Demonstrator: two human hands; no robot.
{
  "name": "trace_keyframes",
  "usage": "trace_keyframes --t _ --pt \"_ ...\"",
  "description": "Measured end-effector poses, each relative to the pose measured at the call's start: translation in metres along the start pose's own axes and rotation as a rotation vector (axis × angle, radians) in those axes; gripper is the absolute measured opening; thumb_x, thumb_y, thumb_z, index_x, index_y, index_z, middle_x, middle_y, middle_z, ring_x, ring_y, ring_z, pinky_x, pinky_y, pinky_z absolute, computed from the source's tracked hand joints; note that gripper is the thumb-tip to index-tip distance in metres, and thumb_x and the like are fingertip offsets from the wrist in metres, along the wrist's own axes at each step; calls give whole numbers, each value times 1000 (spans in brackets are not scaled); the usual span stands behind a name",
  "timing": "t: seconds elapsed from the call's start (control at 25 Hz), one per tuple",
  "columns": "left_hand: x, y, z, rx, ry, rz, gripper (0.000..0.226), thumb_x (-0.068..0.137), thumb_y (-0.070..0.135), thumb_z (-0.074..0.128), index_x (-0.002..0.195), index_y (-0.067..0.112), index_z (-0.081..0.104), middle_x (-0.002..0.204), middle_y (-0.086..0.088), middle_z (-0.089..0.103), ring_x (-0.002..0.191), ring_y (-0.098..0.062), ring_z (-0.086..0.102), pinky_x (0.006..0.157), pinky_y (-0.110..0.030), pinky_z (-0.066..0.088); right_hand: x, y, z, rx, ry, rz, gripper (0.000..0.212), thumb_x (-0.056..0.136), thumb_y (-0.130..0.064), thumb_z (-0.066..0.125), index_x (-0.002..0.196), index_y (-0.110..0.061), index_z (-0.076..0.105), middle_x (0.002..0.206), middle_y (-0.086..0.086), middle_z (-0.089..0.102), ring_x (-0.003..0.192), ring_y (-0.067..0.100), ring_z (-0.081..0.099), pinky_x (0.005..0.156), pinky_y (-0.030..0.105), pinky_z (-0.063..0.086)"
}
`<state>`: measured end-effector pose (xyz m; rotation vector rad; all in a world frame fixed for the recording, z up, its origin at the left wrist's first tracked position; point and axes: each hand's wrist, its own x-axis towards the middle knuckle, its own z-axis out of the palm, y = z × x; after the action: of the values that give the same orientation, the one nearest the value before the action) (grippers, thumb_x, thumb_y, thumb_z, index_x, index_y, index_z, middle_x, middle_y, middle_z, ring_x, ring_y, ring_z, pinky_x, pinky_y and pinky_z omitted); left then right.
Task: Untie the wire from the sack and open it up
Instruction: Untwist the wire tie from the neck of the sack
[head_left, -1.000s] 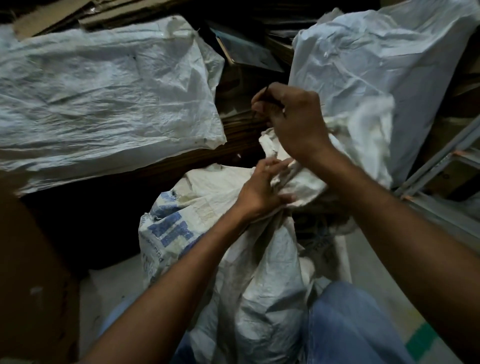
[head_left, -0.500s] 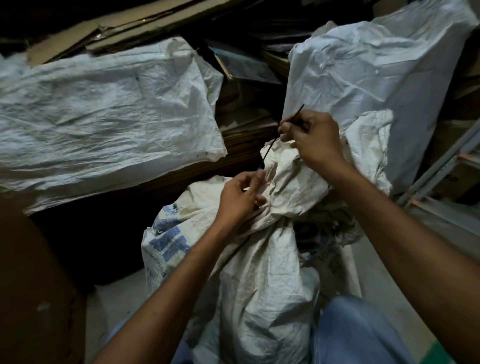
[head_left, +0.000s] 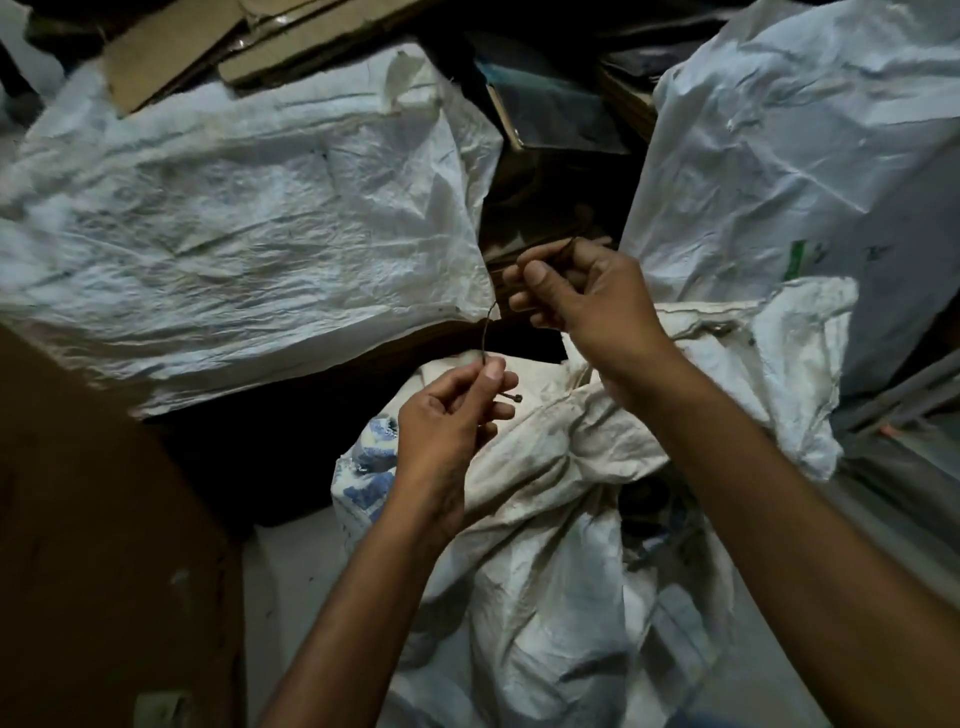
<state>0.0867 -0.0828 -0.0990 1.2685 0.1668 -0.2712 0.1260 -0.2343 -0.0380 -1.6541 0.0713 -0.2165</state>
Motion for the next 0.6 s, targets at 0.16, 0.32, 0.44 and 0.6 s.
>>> trace_keyframes --t 0.16,0.32,0.44,0.6 --pt "-38 50 -6 59 106 40 16 94 25 71 104 14 78 89 0 78 66 -4 61 62 -18 49 -10 -53 12 240 28 236 12 105 -7 54 109 -10 65 95 1 75 83 6 70 73 19 56" --pt "-80 113 -9 191 141 105 14 93 22 72 106 20 78 89 5 77 68 -2 61 62 -18 49 -27 -128 15 269 105 390 17 105 -4 52 112 -11 66 93 -1 75 78 5 66 69 18 55" --pt "-123 177 -7 308 99 146 10 93 16 73 100 11 78 89 1 77 73 -4 67 62 -20 53 -45 -202 16 224 139 430 15 102 -4 57 109 -12 68 91 -1 77 77 6 68 69 18 56" --pt "-189 258 -28 478 69 184 7 92 24 76 88 18 76 81 0 76 65 -22 70 61 -38 58 -72 -290 38 199 157 468 10 95 0 68 102 -7 70 85 5 78 75 11 71 71 20 59"
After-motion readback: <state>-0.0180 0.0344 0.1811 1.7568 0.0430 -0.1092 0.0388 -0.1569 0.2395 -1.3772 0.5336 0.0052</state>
